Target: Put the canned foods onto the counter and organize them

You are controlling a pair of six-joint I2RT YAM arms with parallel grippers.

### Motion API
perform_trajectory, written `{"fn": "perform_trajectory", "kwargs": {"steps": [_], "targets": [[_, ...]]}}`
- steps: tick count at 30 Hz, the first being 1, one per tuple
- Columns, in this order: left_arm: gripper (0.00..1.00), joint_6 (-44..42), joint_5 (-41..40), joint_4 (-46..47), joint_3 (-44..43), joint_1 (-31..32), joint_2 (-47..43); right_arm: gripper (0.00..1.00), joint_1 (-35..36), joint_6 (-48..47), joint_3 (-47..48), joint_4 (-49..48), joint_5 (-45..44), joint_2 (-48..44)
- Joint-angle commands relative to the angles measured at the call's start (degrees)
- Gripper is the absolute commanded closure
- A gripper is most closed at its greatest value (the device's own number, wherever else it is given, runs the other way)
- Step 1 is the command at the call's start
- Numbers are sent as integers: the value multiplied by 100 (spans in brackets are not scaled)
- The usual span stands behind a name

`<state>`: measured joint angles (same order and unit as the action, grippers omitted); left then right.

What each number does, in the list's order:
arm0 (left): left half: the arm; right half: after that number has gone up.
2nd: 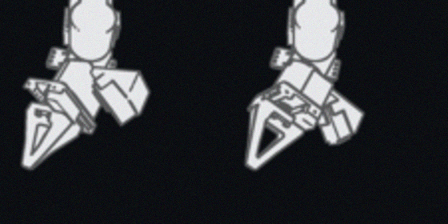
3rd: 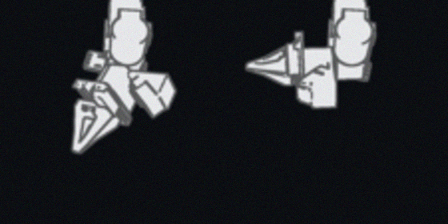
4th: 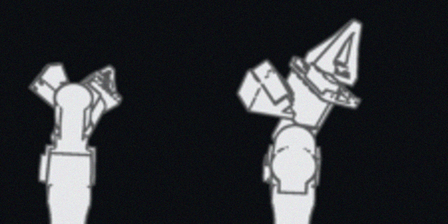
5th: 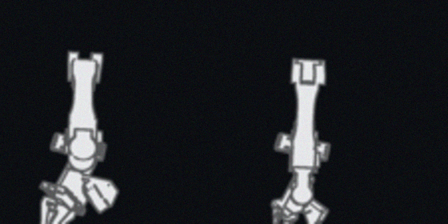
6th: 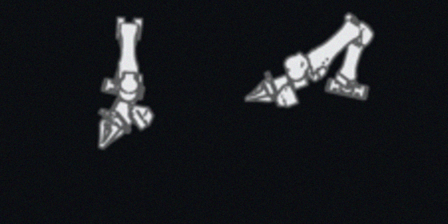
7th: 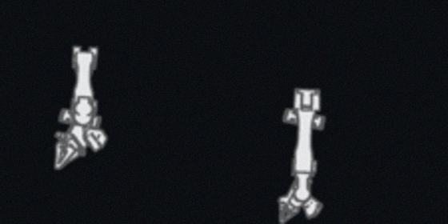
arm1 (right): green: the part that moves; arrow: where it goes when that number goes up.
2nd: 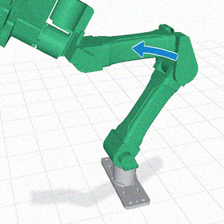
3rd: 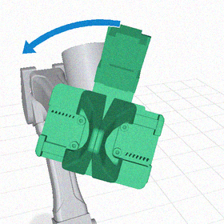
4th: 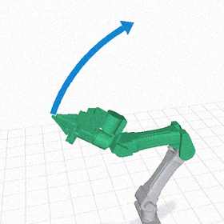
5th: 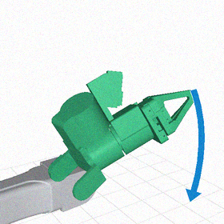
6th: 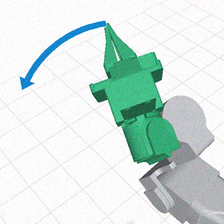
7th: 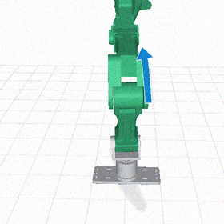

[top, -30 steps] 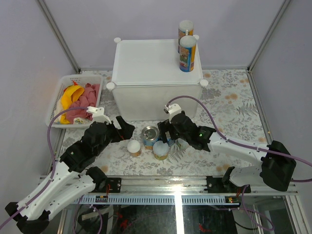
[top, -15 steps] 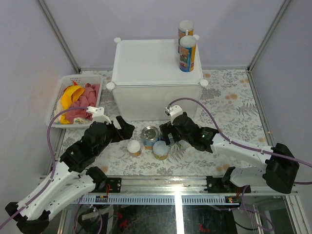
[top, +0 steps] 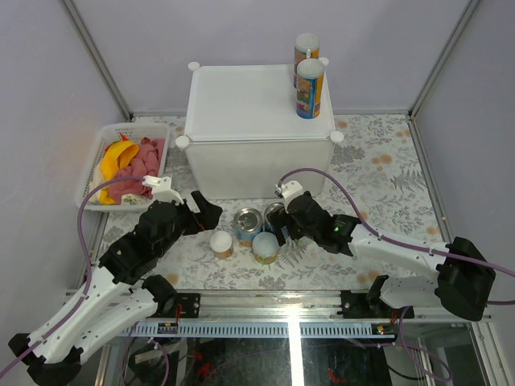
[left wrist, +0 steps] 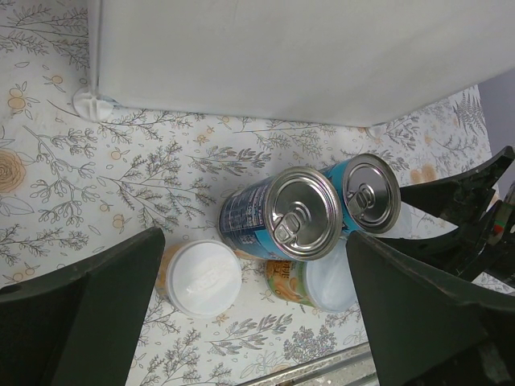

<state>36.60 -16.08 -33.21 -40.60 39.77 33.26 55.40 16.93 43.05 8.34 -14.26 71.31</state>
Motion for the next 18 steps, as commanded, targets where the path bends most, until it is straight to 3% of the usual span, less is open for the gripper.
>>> {"fn": "perform_trajectory", "kwargs": {"steps": [1, 18], "targets": [[4, 49, -119, 210, -67, 22, -7, 1, 38, -110, -73, -664, -33, 52], [4, -226, -133, 109, -282, 22, 253, 2, 34, -534, -583, -2459, -348, 603]]}}
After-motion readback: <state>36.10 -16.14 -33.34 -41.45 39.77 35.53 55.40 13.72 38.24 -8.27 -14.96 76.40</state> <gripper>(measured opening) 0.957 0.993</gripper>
